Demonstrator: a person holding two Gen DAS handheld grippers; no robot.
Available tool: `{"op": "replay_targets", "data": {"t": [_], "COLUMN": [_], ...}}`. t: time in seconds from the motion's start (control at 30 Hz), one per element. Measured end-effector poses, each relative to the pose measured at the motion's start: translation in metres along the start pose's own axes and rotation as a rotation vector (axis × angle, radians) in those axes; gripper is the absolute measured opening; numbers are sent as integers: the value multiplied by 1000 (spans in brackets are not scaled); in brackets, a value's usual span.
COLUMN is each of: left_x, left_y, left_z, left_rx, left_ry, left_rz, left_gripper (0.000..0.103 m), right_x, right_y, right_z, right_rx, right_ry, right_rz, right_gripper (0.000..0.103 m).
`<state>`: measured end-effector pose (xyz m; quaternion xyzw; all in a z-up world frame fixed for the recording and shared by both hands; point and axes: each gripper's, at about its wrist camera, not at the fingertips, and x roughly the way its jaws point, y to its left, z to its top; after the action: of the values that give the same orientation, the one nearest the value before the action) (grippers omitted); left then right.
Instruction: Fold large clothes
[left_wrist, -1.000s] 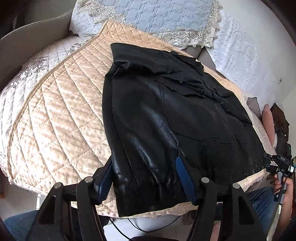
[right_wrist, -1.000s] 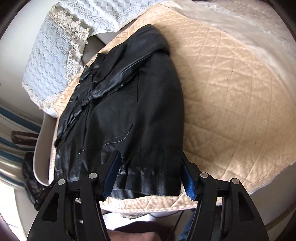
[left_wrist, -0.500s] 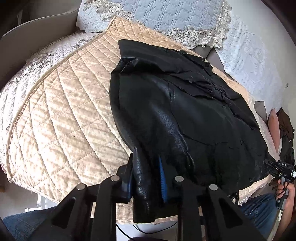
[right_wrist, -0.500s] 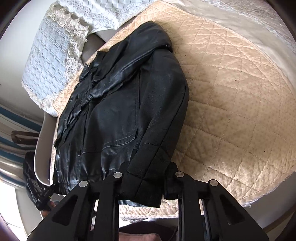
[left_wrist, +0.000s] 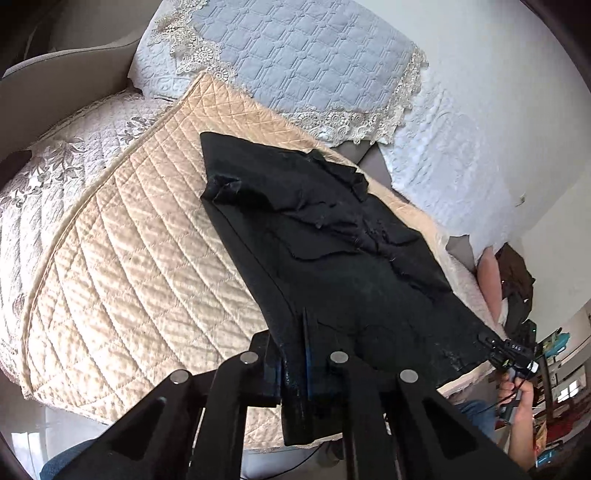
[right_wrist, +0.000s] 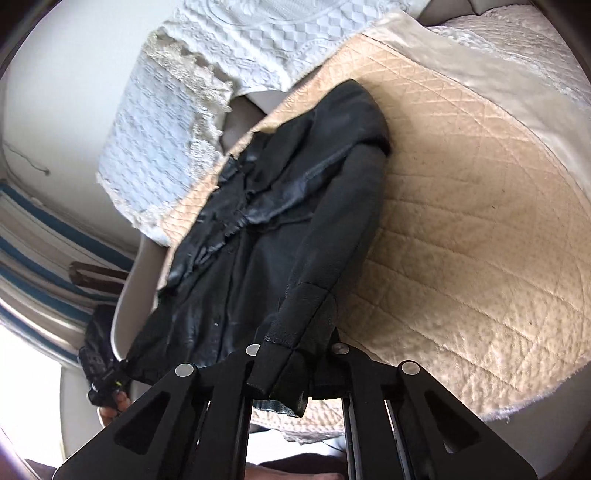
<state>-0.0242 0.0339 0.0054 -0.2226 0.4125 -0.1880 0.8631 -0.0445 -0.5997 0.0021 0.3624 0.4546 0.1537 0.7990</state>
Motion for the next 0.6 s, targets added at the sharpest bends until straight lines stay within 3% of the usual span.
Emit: {"op": "replay_targets", "data": {"t": [0.17,0.33,0.43,0.6], "left_x": [3,14,31,79], "left_y": [-5,-6,0,7], "left_z": [29,67,94,153], "left_rx": [-6,14,3,-43], "left_ry": [-52,-127,-161,-191], "left_rz": [-76,-88,-85,-54], "left_gripper": [8,8,7,7], "right_x": [2,2,9,57], "right_y": [15,38,47,47], "right_z": [20,56,88,157], "right_rx": [-46,-108,-133,-113], "right_ry": [-29,-79,-104,-130], "right_rz": [83,135,153,152], "right_gripper": [6,6,6,6]}}
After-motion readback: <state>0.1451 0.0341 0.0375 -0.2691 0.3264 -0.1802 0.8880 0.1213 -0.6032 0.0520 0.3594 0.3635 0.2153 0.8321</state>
